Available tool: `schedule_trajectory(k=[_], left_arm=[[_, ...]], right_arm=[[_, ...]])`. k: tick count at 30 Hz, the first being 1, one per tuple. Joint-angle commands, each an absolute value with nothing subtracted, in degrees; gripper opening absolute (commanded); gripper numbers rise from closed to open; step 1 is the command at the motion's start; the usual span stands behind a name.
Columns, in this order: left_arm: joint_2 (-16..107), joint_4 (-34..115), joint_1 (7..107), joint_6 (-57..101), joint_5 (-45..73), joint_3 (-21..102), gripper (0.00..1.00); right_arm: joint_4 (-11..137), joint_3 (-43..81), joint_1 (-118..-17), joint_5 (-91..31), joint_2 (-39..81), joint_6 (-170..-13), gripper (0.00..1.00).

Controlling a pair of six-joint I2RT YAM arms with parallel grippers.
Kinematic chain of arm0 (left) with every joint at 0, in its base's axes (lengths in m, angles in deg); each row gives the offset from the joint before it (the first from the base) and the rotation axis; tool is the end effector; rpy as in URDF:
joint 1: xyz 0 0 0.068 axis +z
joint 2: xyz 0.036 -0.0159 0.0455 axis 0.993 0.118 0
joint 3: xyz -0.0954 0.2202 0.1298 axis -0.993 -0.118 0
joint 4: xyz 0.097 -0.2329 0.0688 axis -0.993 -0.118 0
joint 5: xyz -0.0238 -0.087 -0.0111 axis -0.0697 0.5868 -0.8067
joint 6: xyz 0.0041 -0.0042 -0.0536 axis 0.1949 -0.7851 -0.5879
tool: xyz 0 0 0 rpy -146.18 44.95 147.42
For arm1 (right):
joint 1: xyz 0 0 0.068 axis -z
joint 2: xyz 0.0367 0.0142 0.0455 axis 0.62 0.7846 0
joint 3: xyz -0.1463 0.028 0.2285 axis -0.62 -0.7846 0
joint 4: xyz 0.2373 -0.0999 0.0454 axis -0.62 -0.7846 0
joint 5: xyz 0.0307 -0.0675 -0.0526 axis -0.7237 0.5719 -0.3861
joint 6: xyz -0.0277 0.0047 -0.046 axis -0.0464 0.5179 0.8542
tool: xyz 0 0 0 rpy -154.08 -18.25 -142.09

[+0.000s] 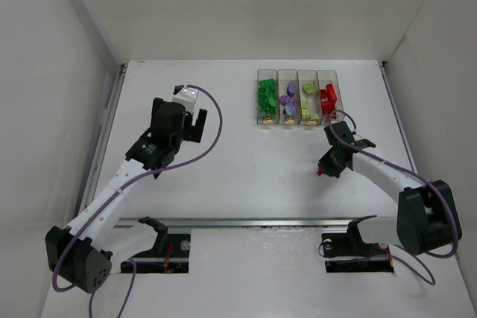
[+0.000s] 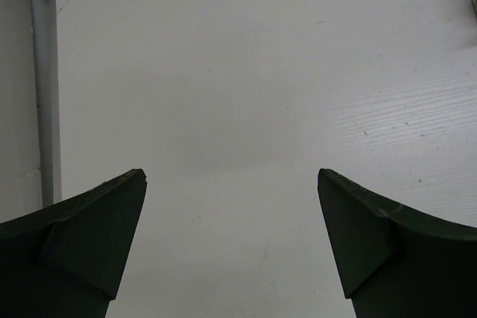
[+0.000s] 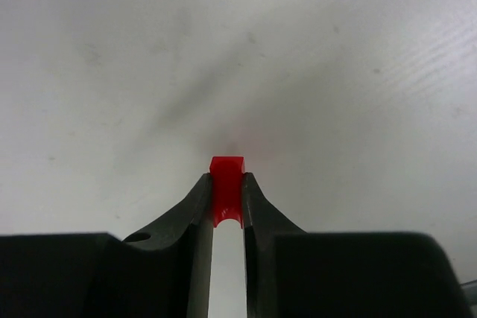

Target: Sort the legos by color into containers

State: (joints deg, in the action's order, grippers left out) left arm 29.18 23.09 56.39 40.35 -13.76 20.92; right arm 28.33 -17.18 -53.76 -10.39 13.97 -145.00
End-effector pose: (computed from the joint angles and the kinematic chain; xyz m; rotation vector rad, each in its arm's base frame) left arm 0.2131 -0.0944 0.3329 0.3406 1.8926 0.0996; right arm 0.2138 0.0514 0.1754 1.0861 2.5183 0.0703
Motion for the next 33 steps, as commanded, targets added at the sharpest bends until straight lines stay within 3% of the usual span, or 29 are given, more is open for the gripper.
schedule_trajectory(k=[1, 7, 12, 18, 24, 26, 27, 28, 33], left_arm=[[30.22, 25.38, 56.68, 40.31, -14.34, 21.38, 0.99], [34.17, 24.67, 56.68, 40.31, -15.48, 24.10, 0.99], [36.81, 25.29, 57.21, 40.31, -16.71, 26.65, 0.99], [41.82, 25.29, 59.40, 40.31, -18.03, 30.69, 0.99], [46.48, 25.29, 63.01, 40.84, -18.03, 34.56, 0.99], [47.27, 25.29, 63.62, 40.84, -18.03, 35.44, 0.99], [47.88, 25.29, 64.15, 40.84, -18.03, 36.05, 0.99], [47.89, 25.29, 64.15, 40.84, -17.33, 36.06, 0.99], [48.94, 26.43, 64.68, 41.98, -17.32, 36.06, 0.99]], right_arm=[[30.93, -10.27, -54.05, -8.39, 13.35, -138.09, 0.00], [42.75, 5.70, -54.05, -2.23, 12.72, -118.94, 0.00], [54.85, 18.01, -48.35, -13.47, 28.33, -90.29, 0.00], [48.44, 40.76, -44.64, -16.21, 51.18, -79.89, 0.00], [47.90, 48.10, -44.12, -12.79, 59.04, -79.26, 0.01], [48.43, 48.81, -44.12, -11.29, 59.83, -79.26, 0.12], [48.43, 49.68, -44.12, -10.76, 59.83, -79.26, 0.42], [48.43, 49.69, -44.12, -10.76, 59.83, -79.26, 0.47], [49.04, 50.21, -44.12, -9.71, 59.83, -79.26, 0.48]])
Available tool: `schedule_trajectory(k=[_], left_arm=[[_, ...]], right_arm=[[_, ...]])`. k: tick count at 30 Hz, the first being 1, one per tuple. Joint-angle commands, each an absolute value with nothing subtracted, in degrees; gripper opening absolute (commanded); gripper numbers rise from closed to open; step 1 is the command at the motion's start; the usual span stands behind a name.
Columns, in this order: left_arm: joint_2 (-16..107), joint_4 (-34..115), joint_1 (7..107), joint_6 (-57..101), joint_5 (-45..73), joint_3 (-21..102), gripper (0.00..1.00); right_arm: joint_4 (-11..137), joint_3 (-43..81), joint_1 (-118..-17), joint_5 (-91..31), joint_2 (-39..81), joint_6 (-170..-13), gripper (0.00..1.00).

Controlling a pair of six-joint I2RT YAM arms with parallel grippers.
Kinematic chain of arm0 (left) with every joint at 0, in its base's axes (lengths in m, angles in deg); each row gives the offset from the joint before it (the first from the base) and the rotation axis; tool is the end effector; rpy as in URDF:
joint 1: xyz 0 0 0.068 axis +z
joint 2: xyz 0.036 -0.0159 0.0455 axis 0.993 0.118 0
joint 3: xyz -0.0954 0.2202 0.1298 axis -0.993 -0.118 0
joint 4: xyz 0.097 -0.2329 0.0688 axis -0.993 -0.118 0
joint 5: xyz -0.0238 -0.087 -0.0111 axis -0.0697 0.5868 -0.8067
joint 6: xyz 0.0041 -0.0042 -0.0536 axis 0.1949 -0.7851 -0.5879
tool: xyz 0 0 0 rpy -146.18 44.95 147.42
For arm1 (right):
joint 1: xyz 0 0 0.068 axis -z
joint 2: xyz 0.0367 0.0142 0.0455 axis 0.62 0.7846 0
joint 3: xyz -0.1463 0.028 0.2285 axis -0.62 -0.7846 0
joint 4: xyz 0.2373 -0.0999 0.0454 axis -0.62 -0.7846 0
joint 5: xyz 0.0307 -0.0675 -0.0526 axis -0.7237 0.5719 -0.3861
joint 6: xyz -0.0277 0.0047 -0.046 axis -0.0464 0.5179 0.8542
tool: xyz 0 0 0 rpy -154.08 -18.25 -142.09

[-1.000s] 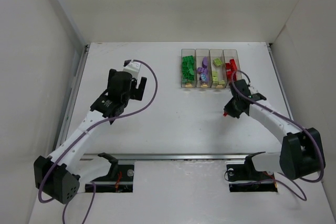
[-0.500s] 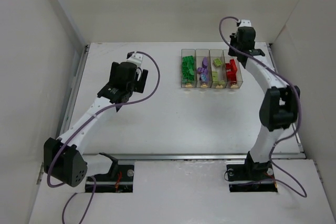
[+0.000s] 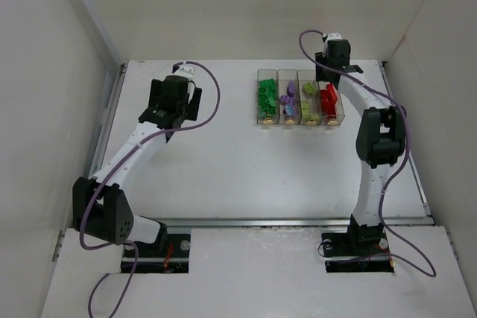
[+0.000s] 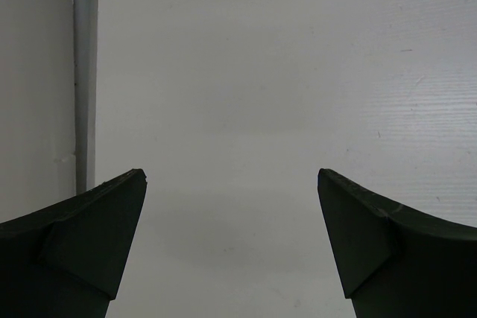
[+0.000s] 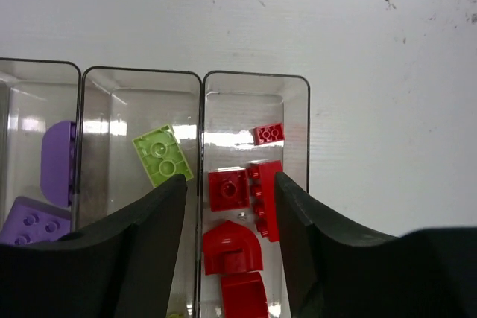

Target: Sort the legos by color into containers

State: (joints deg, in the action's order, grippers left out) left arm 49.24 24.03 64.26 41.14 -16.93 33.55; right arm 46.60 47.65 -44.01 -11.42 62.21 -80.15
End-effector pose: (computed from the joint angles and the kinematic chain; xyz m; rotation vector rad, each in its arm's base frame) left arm 0.3023 -0.0893 0.3230 0.2285 2.0155 0.2844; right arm 0.4992 0.0430 0.2557 -0.0937 2.1784 -0.1966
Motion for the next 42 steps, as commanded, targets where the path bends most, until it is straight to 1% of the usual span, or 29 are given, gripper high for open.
schedule_trajectory(k=[1, 2, 5, 6, 8, 9, 10, 11, 12, 14, 16, 18, 19, 20, 22, 23, 24, 25, 27, 29, 30, 33, 37, 42], left_arm=[[48.94, 26.43, 64.68, 41.98, -16.71, 36.06, 0.99], [48.94, 26.43, 64.68, 41.98, -16.71, 36.06, 0.99], [48.25, 26.43, 64.16, 41.98, -16.71, 36.59, 0.99], [48.24, 26.43, 64.15, 41.98, -17.58, 36.59, 0.99], [46.67, 26.95, 64.15, 42.51, -19.34, 35.98, 0.99], [46.14, 27.48, 64.15, 42.51, -20.48, 35.97, 0.99], [45.35, 28.09, 64.15, 41.99, -21.97, 35.01, 0.99], [43.60, 29.58, 64.15, 41.98, -25.46, 33.44, 0.99], [42.54, 30.38, 64.15, 41.98, -26.98, 32.55, 0.99], [40.34, 32.04, 65.55, 41.98, -30.85, 30.53, 0.99], [36.74, 32.75, 67.31, 41.98, -32.87, 26.76, 0.99], [33.06, 32.06, 68.54, 40.76, -33.40, 23.42, 0.99], [31.90, 31.45, 69.68, 40.06, -32.89, 22.53, 0.99], [30.76, 30.74, 70.21, 39.27, -32.27, 21.74, 0.99], [27.87, 28.72, 71.27, 36.80, -29.55, 19.64, 0.99], [26.98, 28.19, 72.05, 36.10, -28.41, 19.10, 0.99], [26.19, 27.58, 72.58, 35.48, -27.18, 19.10, 0.99], [24.70, 26.53, 73.20, 34.26, -24.56, 18.40, 0.99], [23.37, 26.00, 74.87, 32.85, -22.61, 17.87, 0.99], [21.71, 25.29, 75.66, 31.36, -20.23, 17.87, 0.99], [21.18, 24.77, 76.45, 31.35, -18.74, 17.87, 0.99], [19.59, 24.15, 78.03, 30.04, -17.59, 17.87, 0.99], [17.22, 23.53, 78.04, 29.24, -17.06, 16.64, 0.99], [15.90, 23.01, 78.04, 28.19, -15.40, 16.64, 0.99]], right_arm=[[49.04, 50.21, -44.12, -10.23, 60.36, -79.26, 0.58], [46.87, 52.04, -44.12, -10.84, 60.36, -78.74, 0.62], [44.04, 54.34, -44.12, -14.09, 59.49, -78.73, 0.67], [44.04, 54.34, -44.12, -14.62, 56.79, -78.73, 0.68], [46.39, 51.88, -44.12, -13.84, 52.48, -80.22, 0.81], [50.41, 47.79, -44.12, -11.92, 49.84, -81.36, 0.89], [52.36, 45.66, -44.12, -9.47, 44.51, -83.89, 0.99], [53.52, 44.08, -44.12, -7.18, 42.10, -85.31, 1.00], [53.53, 43.19, -42.29, -3.41, 39.99, -86.98, 1.00], [51.34, 41.26, -40.00, 0.21, 34.45, -93.30, 1.00], [47.05, 38.80, -36.83, 5.92, 28.85, -96.12, 1.00], [44.49, 36.25, -35.16, 12.32, 24.44, -99.03, 1.00], [43.87, 34.41, -33.76, 19.40, 21.98, -99.56, 1.00], [43.86, 29.78, -33.05, 22.52, 16.73, -99.56, 1.00], [45.61, 24.75, -31.12, 29.63, 11.17, -99.56, 1.00], [46.31, 20.64, -30.59, 30.54, 8.45, -99.56, 1.00], [46.32, 18.77, -30.06, 30.55, 3.20, -98.78, 1.00], [47.19, 17.18, -30.05, 30.55, 0.71, -98.08, 1.00], [47.90, 13.40, -30.05, 27.49, -5.60, -96.49, 1.00], [47.90, 11.81, -30.05, 23.89, -9.06, -95.17, 1.00], [47.38, 10.15, -30.05, 23.87, -12.03, -95.17, 1.00], [46.50, 9.43, -30.05, 23.87, -15.30, -96.05, 1.00], [41.24, 10.74, -30.05, 26.76, -18.91, -98.77, 1.00], [39.55, 10.32, -30.05, 24.67, -23.22, -99.91, 1.00]])
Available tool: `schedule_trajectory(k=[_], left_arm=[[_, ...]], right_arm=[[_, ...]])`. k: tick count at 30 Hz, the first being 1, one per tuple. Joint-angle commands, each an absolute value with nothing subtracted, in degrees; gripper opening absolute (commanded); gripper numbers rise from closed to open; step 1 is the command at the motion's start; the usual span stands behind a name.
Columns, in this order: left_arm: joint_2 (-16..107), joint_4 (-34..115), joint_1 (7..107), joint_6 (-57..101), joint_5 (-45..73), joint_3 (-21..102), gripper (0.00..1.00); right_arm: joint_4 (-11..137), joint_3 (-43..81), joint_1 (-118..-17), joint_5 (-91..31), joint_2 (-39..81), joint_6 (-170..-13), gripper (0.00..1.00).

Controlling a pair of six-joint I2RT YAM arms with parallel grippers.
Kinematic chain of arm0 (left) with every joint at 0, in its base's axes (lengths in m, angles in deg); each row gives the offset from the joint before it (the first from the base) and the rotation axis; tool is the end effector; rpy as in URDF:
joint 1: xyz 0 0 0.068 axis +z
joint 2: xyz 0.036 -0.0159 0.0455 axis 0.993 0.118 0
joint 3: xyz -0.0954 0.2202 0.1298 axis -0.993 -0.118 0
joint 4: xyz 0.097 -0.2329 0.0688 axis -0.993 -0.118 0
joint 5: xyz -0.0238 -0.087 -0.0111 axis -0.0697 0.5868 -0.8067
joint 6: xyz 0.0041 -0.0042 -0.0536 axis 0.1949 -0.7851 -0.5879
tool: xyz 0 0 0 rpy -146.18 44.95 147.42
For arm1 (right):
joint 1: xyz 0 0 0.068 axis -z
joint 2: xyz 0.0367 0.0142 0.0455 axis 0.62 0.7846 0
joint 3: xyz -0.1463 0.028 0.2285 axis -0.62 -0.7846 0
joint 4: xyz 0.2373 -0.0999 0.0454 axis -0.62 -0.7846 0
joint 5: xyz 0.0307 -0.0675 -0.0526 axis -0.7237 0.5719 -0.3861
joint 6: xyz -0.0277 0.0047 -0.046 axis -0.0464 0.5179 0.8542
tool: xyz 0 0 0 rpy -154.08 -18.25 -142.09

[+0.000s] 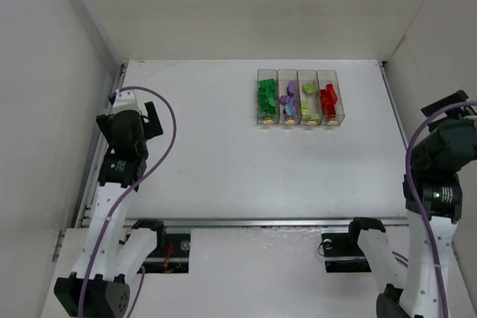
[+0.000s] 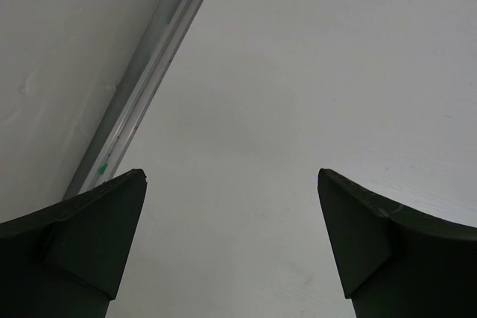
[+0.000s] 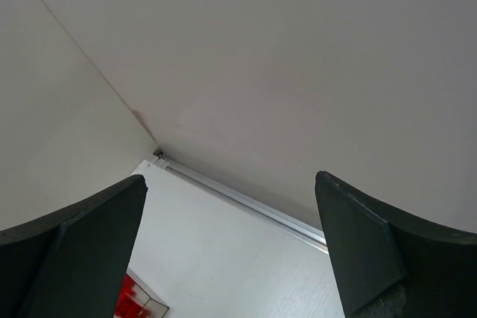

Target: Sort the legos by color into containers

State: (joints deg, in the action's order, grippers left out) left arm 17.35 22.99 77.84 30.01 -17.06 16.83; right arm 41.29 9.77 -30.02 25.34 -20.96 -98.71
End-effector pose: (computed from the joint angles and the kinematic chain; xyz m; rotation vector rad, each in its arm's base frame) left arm 0.1868 -0.0037 0.3471 -0.2503 1.7812 0.2517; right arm 0.0977 -0.0408 0.4535 0.9173 1.2362 -0.5390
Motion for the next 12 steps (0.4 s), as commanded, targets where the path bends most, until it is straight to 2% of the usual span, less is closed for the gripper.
schedule_trajectory(k=[1, 12], left_arm=[[15.20, 23.00, 78.04, 28.18, -14.87, 16.64, 0.99], [12.12, 21.95, 78.57, 26.96, -13.10, 15.49, 0.99]], right_arm=[[38.94, 10.31, -30.05, 23.36, -23.92, -99.91, 1.00], [39.55, 9.86, -30.05, 23.43, -27.88, -98.60, 1.00]])
